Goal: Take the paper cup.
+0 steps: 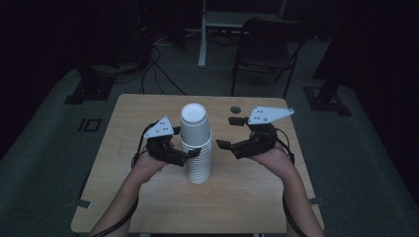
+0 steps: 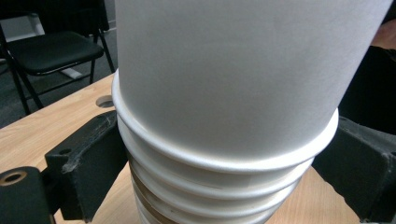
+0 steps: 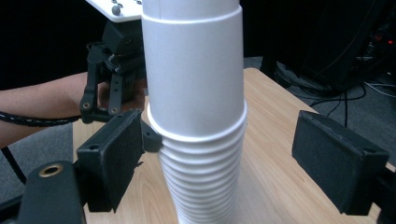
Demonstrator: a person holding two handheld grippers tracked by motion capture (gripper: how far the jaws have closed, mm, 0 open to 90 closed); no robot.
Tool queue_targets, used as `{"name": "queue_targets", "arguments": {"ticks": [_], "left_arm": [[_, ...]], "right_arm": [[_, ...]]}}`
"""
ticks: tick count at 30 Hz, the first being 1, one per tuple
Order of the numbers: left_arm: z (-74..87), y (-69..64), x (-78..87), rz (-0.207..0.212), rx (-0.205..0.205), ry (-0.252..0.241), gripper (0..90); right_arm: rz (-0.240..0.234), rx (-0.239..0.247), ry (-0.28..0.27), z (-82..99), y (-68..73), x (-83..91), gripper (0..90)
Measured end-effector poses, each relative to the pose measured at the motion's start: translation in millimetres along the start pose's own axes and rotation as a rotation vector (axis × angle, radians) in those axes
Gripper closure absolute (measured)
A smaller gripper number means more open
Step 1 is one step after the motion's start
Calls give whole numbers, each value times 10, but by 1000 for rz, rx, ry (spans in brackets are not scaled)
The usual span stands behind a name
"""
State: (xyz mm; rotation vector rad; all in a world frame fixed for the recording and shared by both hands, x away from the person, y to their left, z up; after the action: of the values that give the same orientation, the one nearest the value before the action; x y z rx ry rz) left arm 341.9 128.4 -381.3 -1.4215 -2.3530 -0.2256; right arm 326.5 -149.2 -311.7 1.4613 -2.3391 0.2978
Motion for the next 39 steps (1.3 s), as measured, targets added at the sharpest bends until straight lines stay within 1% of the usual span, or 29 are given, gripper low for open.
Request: {"name": "queue_targets", "arguments": {"ticks": [3,14,19,20,24,26,28,33,36,39], "left_arm": [[2,0,0,0,1,-2,69],[-1,-5,2,-2,2,2,69],[-3,-7,3,-3,2,4,69],[-3,-7,4,-3,2,4,69],[-8,-7,5,-3,-2,8,70],[-10,-7,3,-4,-1,10,70],[-9,-8,4,-1,-1,9,70],[-12,-10,5,-2,-3,12,70],[-12,-9,5,-3,-1,12,70],[-12,-9,5,-3,-1,12,70]], "right_arm": [[-10,9,0,-49,15,-59,159],[-11,32,11,-176,39,-226,150],[-16,41,17,-234,69,-311,139],[-25,41,16,-246,77,-329,136],[-32,59,18,-284,116,-382,136],[-12,76,25,-302,131,-416,136],[-9,85,28,-312,133,-440,136],[-18,75,31,-337,126,-511,136],[-26,75,32,-347,119,-559,137],[-23,80,39,-361,115,-605,140]]}}
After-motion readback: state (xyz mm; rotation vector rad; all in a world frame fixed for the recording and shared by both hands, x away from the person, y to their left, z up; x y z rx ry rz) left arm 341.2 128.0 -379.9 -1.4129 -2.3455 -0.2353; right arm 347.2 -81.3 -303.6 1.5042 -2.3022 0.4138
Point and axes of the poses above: each handheld gripper's, and its own axes: x roughly backward along the jaws, z roughly out of its underside, y roughly to its left, the point moved 1 cm from there along -x, roughly forward along the jaws, and after that the axes turned 2 degrees about y, right-handed, at the moved point
